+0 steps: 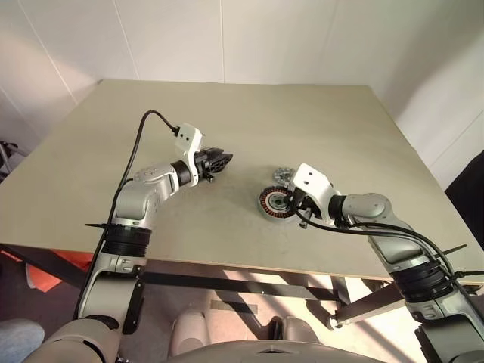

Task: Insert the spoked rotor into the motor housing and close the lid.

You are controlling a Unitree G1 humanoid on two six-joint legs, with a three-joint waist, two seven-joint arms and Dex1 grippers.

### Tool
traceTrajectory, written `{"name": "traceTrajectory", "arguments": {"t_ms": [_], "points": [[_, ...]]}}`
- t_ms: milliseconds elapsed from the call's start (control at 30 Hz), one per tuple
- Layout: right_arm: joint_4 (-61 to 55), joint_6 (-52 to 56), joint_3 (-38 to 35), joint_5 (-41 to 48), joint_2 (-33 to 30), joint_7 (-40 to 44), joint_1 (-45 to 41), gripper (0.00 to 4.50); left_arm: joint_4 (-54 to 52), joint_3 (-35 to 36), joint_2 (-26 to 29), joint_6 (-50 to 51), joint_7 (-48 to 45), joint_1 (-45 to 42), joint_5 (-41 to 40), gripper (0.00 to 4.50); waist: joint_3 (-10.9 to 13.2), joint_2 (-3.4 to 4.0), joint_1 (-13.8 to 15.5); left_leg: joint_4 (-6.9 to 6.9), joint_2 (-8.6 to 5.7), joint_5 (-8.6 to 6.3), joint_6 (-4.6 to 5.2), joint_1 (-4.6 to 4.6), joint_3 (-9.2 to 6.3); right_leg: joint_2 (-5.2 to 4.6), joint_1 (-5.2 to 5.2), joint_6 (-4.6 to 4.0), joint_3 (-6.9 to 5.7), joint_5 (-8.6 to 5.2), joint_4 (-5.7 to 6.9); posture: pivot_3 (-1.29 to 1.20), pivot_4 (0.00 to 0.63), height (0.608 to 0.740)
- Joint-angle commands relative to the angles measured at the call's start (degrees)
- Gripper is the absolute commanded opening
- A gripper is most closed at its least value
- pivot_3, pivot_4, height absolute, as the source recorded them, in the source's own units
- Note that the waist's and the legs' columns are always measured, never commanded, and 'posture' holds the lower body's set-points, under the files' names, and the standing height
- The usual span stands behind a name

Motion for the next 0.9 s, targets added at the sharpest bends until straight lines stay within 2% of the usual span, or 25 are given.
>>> {"name": "traceTrajectory", "arguments": {"t_ms": [33,400,733,900], "points": [[-2.2,0.0,-0.7,1.0,-0.7,1.1,-0.3,0.01,-1.7,0.1,0.2,-0.8,-0.1,-0.2,-0.5,1.78,0.0,0.0,0.0,0.0,0.0,0.0,0.0,0.0,0.0,0.0,0.0,0.0,0.01,0.0,0.0,0.0,0.0,0.74],[-6.6,1.3,-1.7,2.3,-1.3,1.6,-2.7,0.01,-1.5,-0.6,0.0,-1.0,0.1,0.2,-0.3,1.78,0.0,0.0,0.1,0.0,0.0,0.0,0.01,-0.03,0.0,0.0,-0.01,0.0,0.0,0.0,-0.01,0.0,0.0,0.74],[6.0,-1.9,1.2,0.2,3.1,-0.3,-2.7,0.01,-2.4,-0.4,0.2,-0.8,0.4,0.7,-0.4,1.78,0.0,-0.01,-0.1,0.01,-0.01,0.0,0.0,-0.02,0.0,-0.01,-0.01,-0.01,0.0,0.0,0.0,0.0,0.0,0.74],[4.6,-2.5,0.2,1.3,2.7,0.6,-3.2,0.01,-2.3,-0.1,0.4,-0.9,0.8,0.7,-0.4,1.78,0.0,-0.03,-0.8,0.04,0.0,0.02,-0.03,0.04,-0.01,0.01,0.05,0.0,0.02,0.0,0.04,0.0,0.0,0.74]]}}
